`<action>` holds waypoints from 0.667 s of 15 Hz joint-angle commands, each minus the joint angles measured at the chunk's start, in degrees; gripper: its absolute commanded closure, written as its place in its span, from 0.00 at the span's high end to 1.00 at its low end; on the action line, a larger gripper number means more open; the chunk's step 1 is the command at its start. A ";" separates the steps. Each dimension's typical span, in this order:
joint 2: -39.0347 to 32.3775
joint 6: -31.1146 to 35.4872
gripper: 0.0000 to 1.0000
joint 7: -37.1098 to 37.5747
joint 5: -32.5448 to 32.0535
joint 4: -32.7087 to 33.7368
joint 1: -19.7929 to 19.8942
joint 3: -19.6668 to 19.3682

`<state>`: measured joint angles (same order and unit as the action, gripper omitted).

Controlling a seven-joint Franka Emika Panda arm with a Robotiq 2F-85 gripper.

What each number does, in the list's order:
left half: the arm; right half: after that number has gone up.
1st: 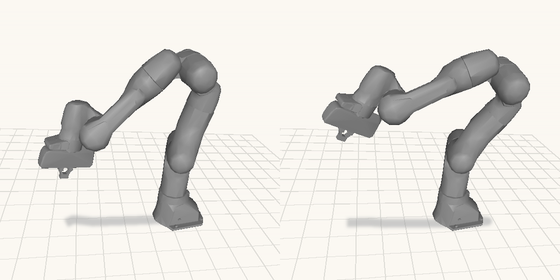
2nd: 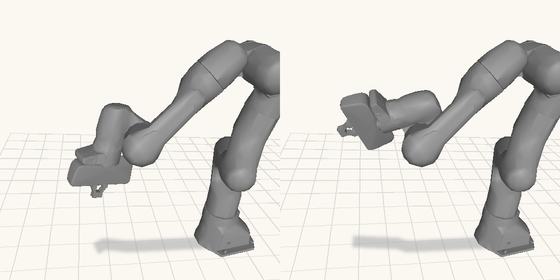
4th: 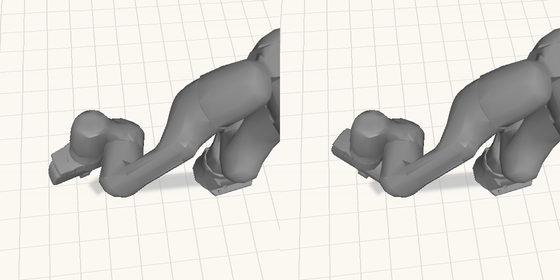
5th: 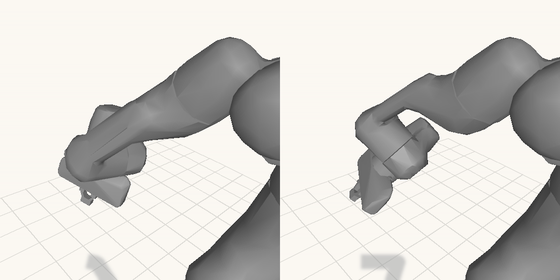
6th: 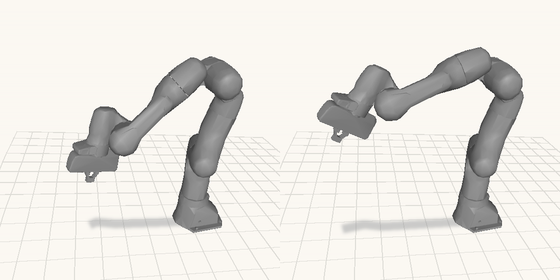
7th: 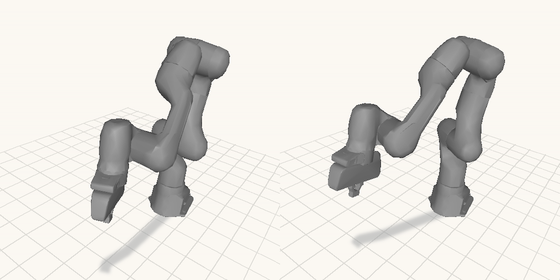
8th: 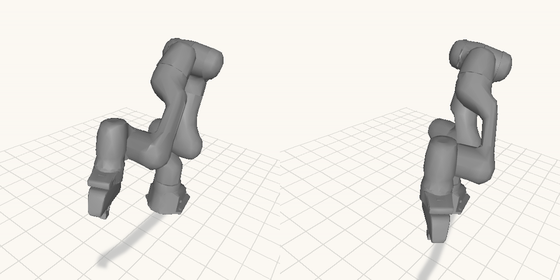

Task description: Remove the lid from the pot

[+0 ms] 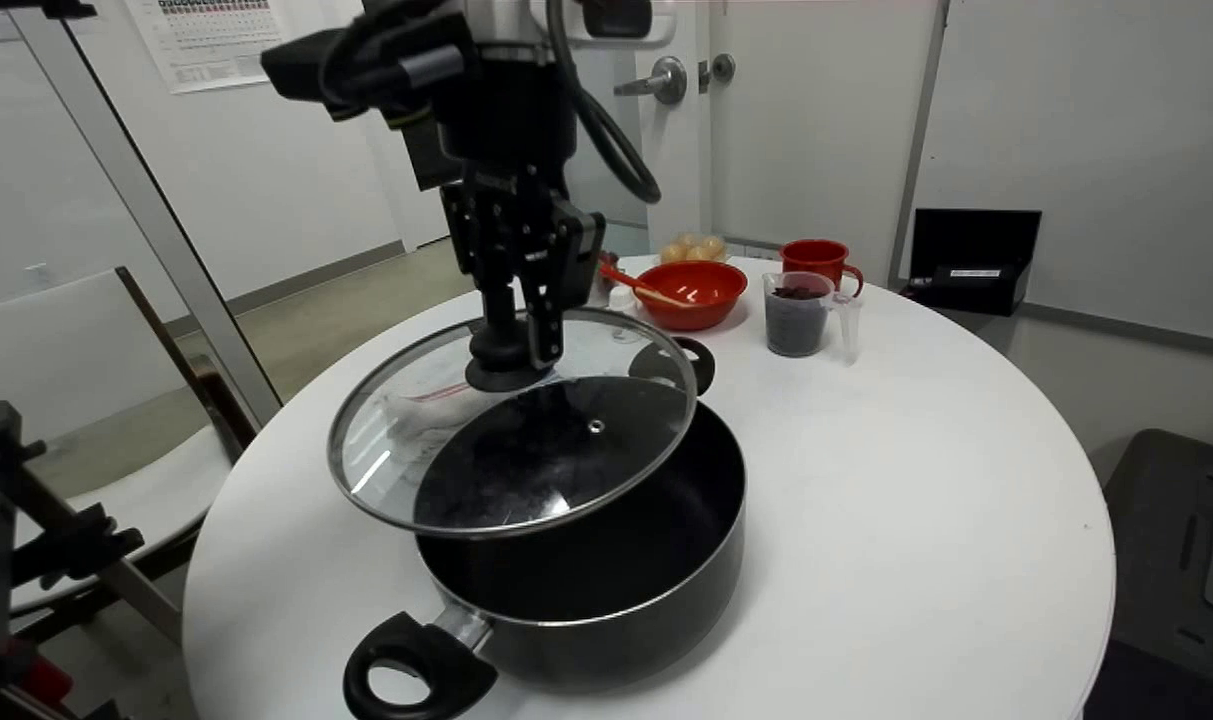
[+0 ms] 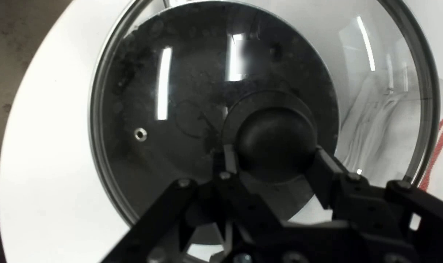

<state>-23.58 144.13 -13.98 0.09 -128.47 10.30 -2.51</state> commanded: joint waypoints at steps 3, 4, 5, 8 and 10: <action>3.87 -4.22 0.24 -0.24 -5.62 1.73 -5.09 1.22; 3.44 -5.13 0.24 -0.34 -6.43 2.93 -6.05 1.76; 2.50 -6.49 0.24 -0.53 -7.23 4.87 -7.16 2.47; -0.58 -10.73 0.24 -0.68 -9.09 10.50 -10.14 4.24; -2.95 -13.11 0.24 -1.30 -9.91 14.25 -11.83 5.38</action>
<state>-22.97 135.70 -13.97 -7.95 -120.88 0.34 1.79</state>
